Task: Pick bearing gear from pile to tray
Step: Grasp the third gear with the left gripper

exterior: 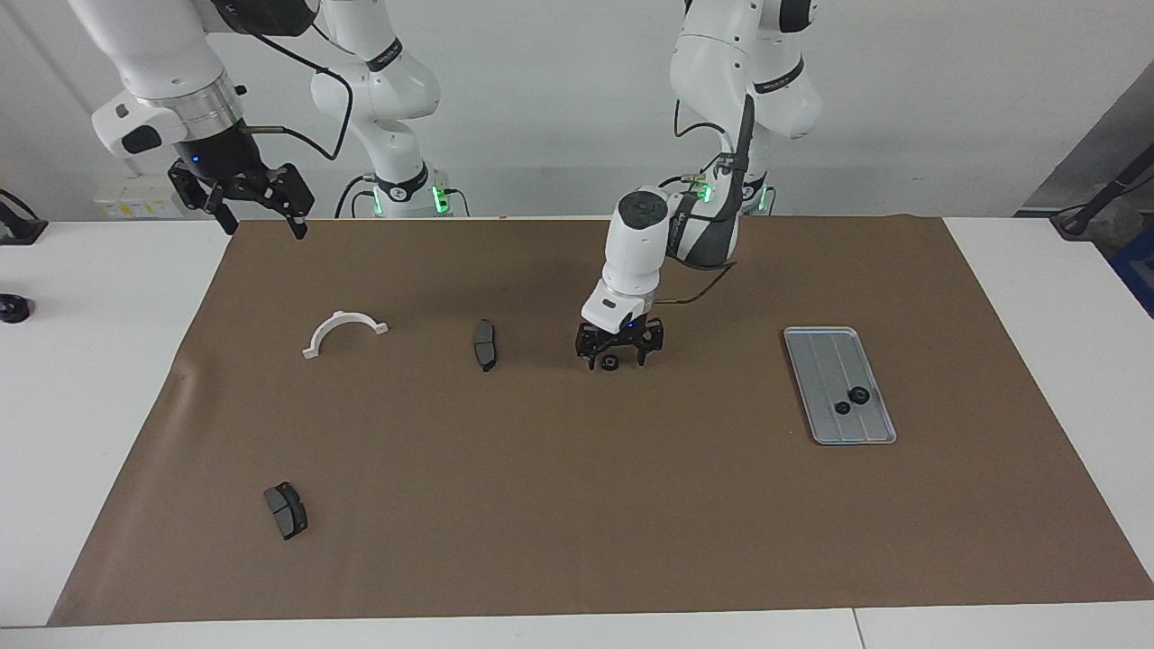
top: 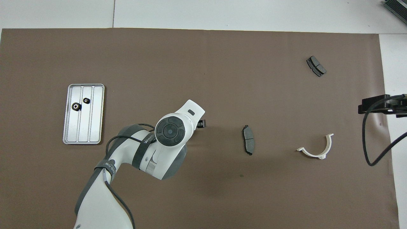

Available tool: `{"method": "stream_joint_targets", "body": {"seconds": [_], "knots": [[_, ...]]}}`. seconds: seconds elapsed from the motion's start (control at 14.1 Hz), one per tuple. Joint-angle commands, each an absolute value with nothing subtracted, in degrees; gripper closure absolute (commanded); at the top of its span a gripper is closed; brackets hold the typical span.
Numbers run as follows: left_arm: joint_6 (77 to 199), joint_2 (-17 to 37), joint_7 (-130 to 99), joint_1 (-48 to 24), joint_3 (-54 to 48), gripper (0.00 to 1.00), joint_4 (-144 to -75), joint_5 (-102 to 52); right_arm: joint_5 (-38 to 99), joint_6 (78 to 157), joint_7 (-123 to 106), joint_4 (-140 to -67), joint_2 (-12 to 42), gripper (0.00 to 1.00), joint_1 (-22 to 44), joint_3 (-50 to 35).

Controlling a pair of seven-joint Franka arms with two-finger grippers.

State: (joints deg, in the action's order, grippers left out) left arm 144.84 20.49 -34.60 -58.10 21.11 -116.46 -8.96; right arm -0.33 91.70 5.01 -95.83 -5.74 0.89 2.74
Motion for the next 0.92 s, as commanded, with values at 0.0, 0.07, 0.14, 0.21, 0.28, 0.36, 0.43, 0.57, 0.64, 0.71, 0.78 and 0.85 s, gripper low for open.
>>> {"method": "stream_joint_targets", "body": {"seconds": [0.0,0.07,0.14,0.21,0.28,0.36,0.43,0.57,0.64,0.71,0.78,0.85], "knots": [[146.4,20.4,-34.4,-58.4,21.4,0.30,-117.4,-9.1,-0.7,91.1,4.5,-95.3,-5.6,0.00,0.9,2.7],[146.3,20.3,-34.1,-58.4,21.4,0.36,-117.6,-9.1,-0.7,91.1,4.5,-95.4,-5.6,0.00,0.9,2.7],[146.3,20.1,-34.1,-58.8,21.4,0.42,-118.4,-9.1,-0.6,91.3,4.7,-95.7,-5.6,0.00,0.8,2.7],[146.3,20.0,-34.1,-59.6,21.4,0.45,-118.6,-9.1,-0.6,92.3,4.7,-96.8,-6.0,0.00,0.9,2.7],[146.3,20.0,-34.1,-59.6,21.4,0.55,-118.7,-9.1,-0.6,92.9,4.7,-97.8,-6.5,0.00,1.0,2.7],[146.2,20.0,-34.1,-59.6,21.4,0.63,-118.7,-9.1,-0.6,93.0,5.1,-97.8,-6.6,0.00,1.2,2.6],[145.6,20.0,-34.2,-59.6,21.4,0.86,-118.7,-9.1,-0.6,93.0,5.8,-97.8,-6.6,0.00,1.4,2.6],[142.8,20.0,-34.5,-59.6,21.6,1.00,-117.9,-9.1,-0.6,93.2,6.0,-97.8,-6.6,0.00,1.3,2.6],[141.3,19.9,-34.6,-59.6,21.8,1.00,-117.7,-9.0,-0.6,93.3,6.1,-97.9,-6.6,0.00,1.3,2.6],[140.4,19.3,-34.7,-59.4,22.0,1.00,-117.8,-8.4,-0.6,93.3,6.1,-98.0,-6.6,0.00,1.3,2.6],[139.6,18.3,-34.7,-59.2,22.8,1.00,-117.8,-7.7,-0.6,93.3,6.1,-98.0,-6.6,0.00,1.3,2.6],[138.6,17.0,-34.4,-58.9,24.1,1.00,-117.9,-7.2,-0.6,93.3,6.1,-98.0,-6.6,0.00,1.3,2.6]]}}
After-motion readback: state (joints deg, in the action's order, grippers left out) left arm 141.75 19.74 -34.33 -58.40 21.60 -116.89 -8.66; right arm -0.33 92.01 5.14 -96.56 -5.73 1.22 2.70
